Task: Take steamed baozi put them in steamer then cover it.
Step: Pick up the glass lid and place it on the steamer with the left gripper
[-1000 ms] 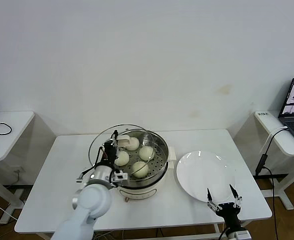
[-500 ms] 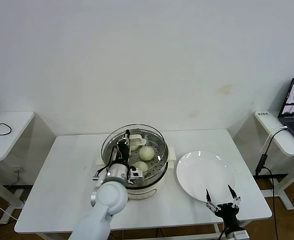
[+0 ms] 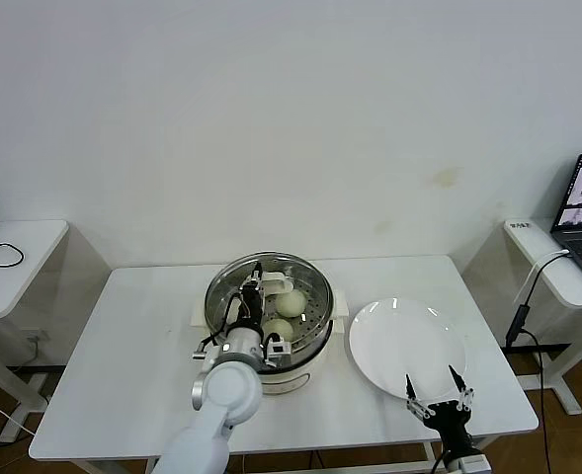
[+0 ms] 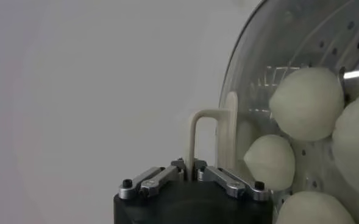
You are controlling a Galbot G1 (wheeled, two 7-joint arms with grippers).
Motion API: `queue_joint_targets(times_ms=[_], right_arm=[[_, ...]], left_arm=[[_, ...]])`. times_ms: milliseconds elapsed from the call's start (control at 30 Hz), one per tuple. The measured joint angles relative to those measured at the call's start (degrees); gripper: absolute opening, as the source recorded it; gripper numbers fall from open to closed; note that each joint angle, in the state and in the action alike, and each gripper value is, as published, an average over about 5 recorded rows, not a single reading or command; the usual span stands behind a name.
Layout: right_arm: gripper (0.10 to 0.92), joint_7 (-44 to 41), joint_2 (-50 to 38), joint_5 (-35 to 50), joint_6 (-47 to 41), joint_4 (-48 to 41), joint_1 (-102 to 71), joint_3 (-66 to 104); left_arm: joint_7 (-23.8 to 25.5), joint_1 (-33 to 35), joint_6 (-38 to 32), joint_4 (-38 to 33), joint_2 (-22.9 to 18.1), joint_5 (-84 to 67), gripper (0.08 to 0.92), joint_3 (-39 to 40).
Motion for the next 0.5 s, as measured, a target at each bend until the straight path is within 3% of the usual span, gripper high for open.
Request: queue_joint_targets(times_ms=[500], right_arm=[[0.823, -0.05, 0.19, -0.39, 0.31, -0.28, -0.16, -0.56]], left_arm=[[0.66, 1.12, -0.40, -0.55, -0.82, 1.73, 0.150, 0.05]])
